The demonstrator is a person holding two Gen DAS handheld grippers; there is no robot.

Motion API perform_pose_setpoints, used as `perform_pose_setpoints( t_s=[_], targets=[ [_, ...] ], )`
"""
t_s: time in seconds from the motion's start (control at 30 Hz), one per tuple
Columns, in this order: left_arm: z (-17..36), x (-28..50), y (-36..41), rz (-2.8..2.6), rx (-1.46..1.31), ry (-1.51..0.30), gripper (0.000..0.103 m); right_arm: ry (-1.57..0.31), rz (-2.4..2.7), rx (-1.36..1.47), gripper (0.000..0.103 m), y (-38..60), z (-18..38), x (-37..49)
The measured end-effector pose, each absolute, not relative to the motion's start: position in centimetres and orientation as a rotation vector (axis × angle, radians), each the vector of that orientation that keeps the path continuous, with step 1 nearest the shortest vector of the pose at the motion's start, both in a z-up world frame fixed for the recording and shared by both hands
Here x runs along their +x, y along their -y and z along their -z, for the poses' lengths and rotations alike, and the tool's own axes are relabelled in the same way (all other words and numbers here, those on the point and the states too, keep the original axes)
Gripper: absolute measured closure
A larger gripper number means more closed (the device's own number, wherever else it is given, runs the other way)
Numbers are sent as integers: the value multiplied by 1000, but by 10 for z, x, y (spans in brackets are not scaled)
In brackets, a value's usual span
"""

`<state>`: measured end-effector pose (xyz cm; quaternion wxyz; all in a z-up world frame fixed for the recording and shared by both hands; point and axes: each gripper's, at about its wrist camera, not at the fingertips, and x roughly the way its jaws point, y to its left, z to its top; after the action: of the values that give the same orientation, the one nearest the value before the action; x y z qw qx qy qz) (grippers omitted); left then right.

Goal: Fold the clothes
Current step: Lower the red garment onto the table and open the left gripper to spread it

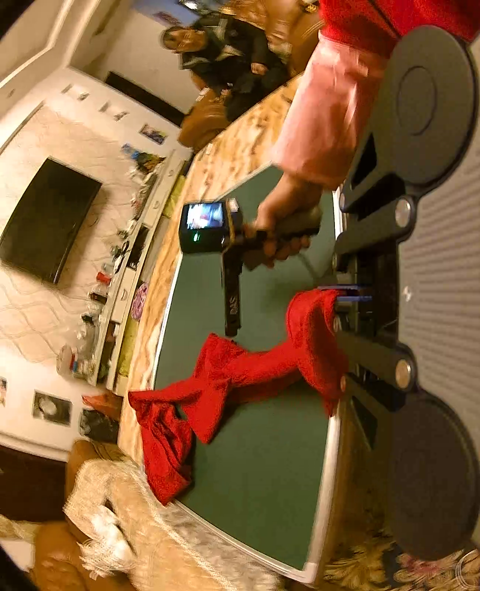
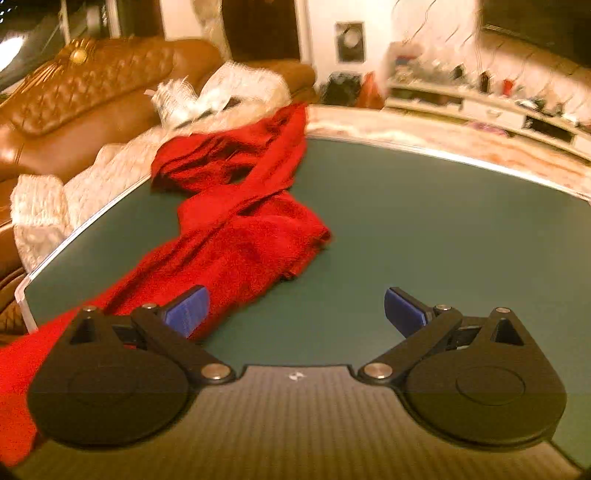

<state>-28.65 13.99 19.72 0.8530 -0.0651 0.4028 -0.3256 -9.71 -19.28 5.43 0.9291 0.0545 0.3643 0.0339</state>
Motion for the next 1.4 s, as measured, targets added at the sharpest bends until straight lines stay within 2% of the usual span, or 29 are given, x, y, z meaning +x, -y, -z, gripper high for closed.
perform_pose_setpoints(
  t_s=[0.1,0.27,0.5,0.7,0.93,1.07,1.1,1.13,1.17,1.2,1.27,1.3,1.33,1.4],
  targets=[
    [-213,-275,-174,613,-219,-811,100,-786,-120,77,0,181,-53,-65],
    [-252,-231,-228,470,-186,-716,100,-833,-68,39,0,178,-44,-38],
    [-275,-95,-261,301,-143,-672,100,-846,-121,9,0,182,-29,-46],
    [-265,2,-237,297,-172,-653,100,-841,-168,-36,0,176,-19,-41],
    [-244,42,-164,416,-146,-661,100,-862,-234,20,1,179,-11,-19],
    [-223,46,-126,446,-117,-692,100,-867,-248,90,24,187,-7,-10],
    [-216,43,-118,448,-112,-700,100,-871,-259,105,38,188,-8,-9],
    [-209,41,-110,449,-106,-711,100,-878,-277,124,59,190,-9,-10],
    [-202,42,-102,442,-88,-725,100,-881,-284,135,66,192,-12,-12],
    [-195,43,-95,431,-66,-740,98,-885,-291,146,78,193,-14,-15],
    [-181,39,-80,369,28,-759,92,-912,-306,187,83,198,-20,-23],
    [-174,36,-73,335,79,-767,80,-931,-314,225,83,202,-24,-28],
    [-168,31,-68,307,113,-777,56,-943,-324,277,85,208,-29,-38],
    [-159,13,-67,316,133,-790,35,-959,-331,355,85,217,-41,-57]
  ],
)
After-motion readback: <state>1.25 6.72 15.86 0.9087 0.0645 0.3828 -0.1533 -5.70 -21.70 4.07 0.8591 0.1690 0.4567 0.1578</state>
